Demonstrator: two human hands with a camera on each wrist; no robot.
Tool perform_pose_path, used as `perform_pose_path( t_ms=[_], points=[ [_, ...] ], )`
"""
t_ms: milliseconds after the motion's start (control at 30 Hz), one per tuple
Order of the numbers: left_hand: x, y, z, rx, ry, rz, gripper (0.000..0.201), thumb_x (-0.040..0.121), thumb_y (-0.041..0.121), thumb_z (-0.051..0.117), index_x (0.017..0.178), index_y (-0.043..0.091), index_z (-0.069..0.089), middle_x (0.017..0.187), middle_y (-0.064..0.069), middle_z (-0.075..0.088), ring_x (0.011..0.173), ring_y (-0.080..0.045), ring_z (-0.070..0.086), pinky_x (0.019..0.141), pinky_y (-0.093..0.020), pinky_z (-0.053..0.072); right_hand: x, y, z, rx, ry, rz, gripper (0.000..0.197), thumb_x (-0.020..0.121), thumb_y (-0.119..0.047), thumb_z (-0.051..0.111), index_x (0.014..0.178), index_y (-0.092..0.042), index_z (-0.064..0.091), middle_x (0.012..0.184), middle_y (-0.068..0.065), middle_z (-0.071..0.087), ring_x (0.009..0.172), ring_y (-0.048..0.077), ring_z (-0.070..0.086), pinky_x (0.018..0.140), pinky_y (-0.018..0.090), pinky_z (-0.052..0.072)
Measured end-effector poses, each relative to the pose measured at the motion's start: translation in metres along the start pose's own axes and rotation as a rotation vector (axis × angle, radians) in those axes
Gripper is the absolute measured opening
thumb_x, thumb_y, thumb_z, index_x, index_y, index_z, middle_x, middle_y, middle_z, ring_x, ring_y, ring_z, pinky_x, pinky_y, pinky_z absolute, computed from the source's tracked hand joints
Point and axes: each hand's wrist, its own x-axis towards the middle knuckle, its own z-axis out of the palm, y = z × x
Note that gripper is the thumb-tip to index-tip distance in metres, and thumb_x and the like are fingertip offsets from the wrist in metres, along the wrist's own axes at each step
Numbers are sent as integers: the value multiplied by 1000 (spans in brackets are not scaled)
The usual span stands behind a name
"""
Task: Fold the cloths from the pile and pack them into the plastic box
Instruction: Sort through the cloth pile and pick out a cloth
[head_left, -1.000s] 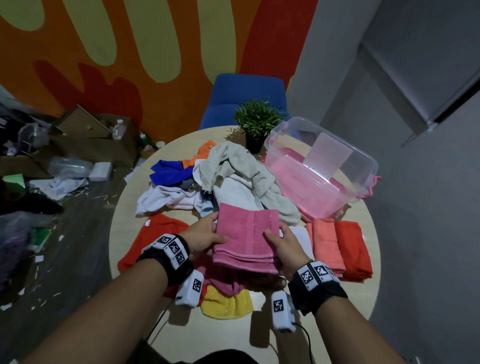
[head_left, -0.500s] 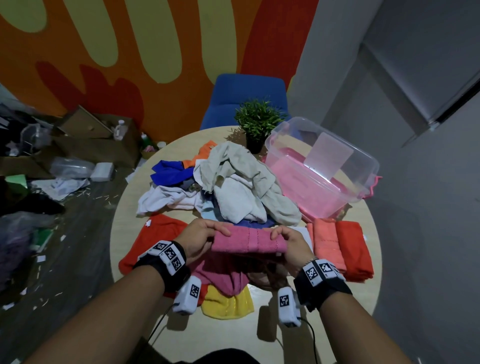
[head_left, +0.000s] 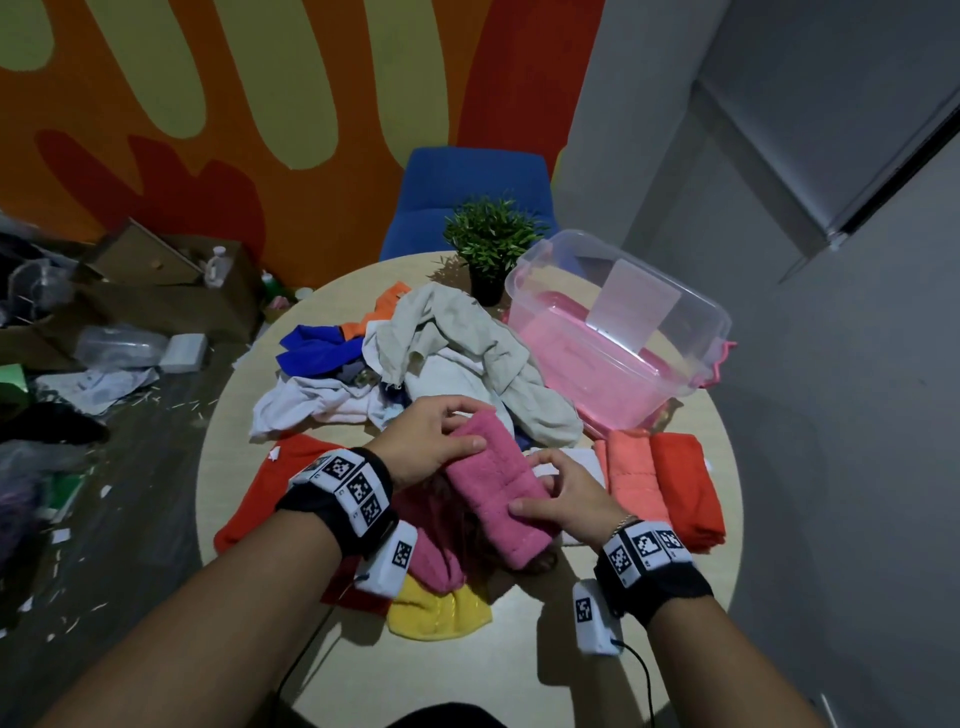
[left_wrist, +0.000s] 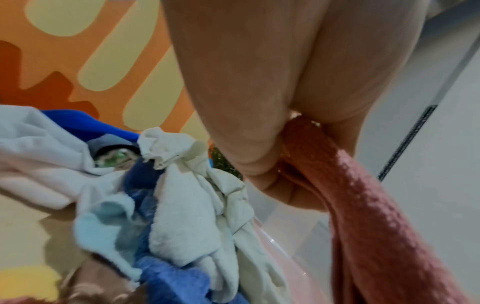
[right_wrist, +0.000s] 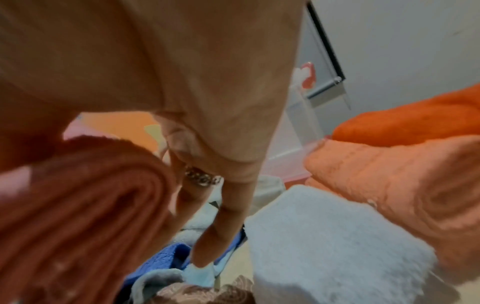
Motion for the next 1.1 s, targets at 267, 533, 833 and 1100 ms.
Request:
perform_pose_path(
  t_ms=[267, 533, 833, 1100],
  points=[
    [34, 12, 46, -187, 90, -3, 46, 88, 5, 73, 129, 17, 56, 104, -12, 71, 90, -24, 70, 80, -37, 59, -12, -11, 5, 89, 195, -258, 29, 92, -15, 67, 120, -9, 61, 109, 9, 73, 101, 24, 70, 89, 36, 56],
    [66, -23, 117, -82, 197, -88, 51, 83, -1, 76, 128, 11, 55, 115, -13, 70, 107, -26, 69, 97, -49, 54, -34, 17, -51, -100, 410, -232, 52, 92, -4, 63, 131, -30, 41, 122, -1, 59, 109, 13, 63, 94, 40, 55],
    [80, -56, 147, 167, 219, -225, 44, 92, 3, 61, 133, 15, 52, 125, -1, 58, 107, -17, 58, 80, -28, 48, -28, 41, -128, -360, 613, -77, 57, 90, 11, 47, 134, -24, 55, 141, 0, 54, 130, 17, 49, 113, 34, 38],
    [74, -79, 153, 526, -21, -343, 68, 95, 30, 57, 156, 20, 27, 159, 1, 35, 144, -17, 37, 118, -29, 29, -5, 53, -136, -1221, 463, 300, 55, 95, -67, 33, 146, -53, 19, 166, 0, -9, 150, 42, -7, 109, 74, 3]
  ],
)
